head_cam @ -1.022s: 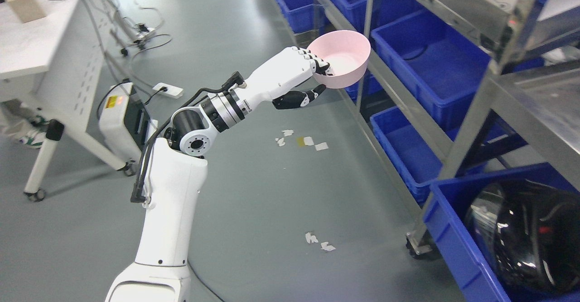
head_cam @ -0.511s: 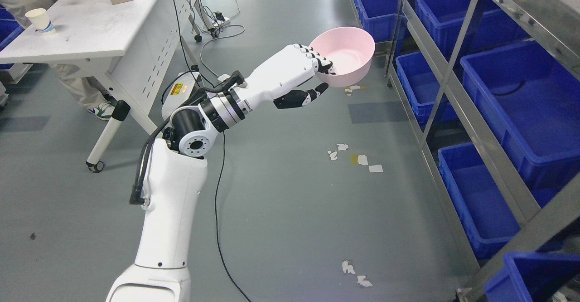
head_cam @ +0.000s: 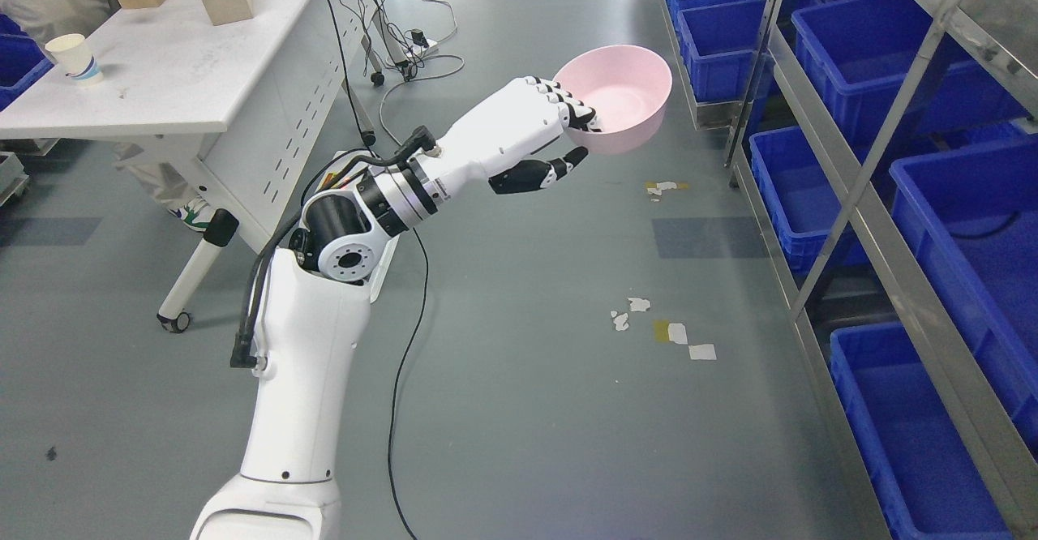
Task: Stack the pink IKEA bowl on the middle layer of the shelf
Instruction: 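Hold the pink bowl up in the left hand while turning toward the other shelf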
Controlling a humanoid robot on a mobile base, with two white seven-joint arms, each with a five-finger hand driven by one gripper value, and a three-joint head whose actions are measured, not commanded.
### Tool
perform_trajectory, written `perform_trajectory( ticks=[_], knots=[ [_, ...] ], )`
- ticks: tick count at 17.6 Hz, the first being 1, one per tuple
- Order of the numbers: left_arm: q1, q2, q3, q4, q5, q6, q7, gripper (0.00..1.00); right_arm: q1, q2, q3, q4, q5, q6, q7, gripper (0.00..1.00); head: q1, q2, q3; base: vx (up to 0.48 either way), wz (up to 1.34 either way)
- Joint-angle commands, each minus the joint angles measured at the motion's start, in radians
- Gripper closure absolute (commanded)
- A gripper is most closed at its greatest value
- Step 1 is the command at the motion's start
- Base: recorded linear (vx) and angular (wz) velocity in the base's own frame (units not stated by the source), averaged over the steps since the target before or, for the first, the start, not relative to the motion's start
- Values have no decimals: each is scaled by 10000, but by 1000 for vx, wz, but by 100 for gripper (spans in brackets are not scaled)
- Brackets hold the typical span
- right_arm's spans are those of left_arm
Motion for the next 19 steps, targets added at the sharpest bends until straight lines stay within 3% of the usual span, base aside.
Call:
perform_trajectory(
  ticks=[1,19],
  knots=[
    [0,175,45,-98,8,6,-1,99,215,-175,0,-175,0,6,1,0,0,0,0,329,69],
    [0,175,14,-82,70,6,14,98,215,-175,0,-175,0,6,1,0,0,0,0,342,61]
  ],
)
